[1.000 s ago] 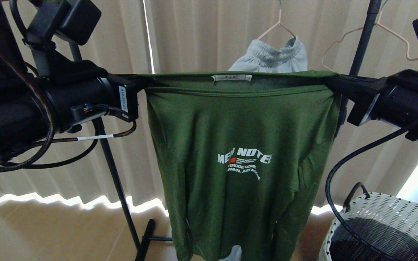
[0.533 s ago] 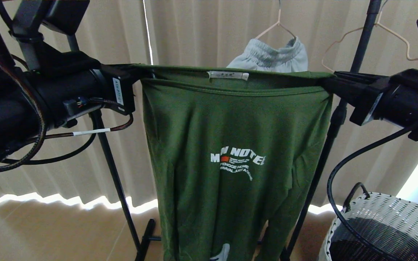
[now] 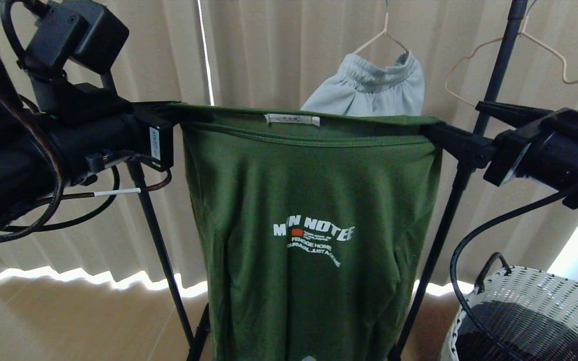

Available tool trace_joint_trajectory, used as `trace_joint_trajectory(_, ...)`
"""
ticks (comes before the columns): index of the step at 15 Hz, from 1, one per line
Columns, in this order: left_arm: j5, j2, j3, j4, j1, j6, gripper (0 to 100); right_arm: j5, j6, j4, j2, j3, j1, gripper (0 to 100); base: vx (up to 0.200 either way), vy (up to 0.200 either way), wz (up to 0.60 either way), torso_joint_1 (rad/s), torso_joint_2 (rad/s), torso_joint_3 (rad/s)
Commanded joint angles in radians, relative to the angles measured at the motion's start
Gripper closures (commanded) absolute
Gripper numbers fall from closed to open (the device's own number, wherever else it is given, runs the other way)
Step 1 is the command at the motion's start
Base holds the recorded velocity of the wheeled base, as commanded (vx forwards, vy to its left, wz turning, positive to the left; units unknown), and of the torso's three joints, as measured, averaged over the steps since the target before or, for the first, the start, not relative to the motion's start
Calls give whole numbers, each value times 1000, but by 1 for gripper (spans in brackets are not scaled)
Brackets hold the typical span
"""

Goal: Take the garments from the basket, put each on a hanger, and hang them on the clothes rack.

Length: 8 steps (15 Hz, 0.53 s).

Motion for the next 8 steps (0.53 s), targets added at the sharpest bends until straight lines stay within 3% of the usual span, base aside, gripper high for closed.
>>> trace_joint_trajectory(1, 3, 4, 6, -1, 39, 4, 100, 39, -1, -31, -22, 59, 0, 0, 0, 0, 0, 0, 0, 0)
trace_joint_trajectory(5, 1, 6, 57, -5, 36, 7, 100, 132, 0, -35, -69, 79, 0, 0, 0, 0, 0, 0, 0, 0)
trace_joint_trajectory(8, 1, 19, 59, -73, 39, 3, 100, 184, 11, -35, -92, 123, 0, 0, 0, 0, 0, 0, 0, 0)
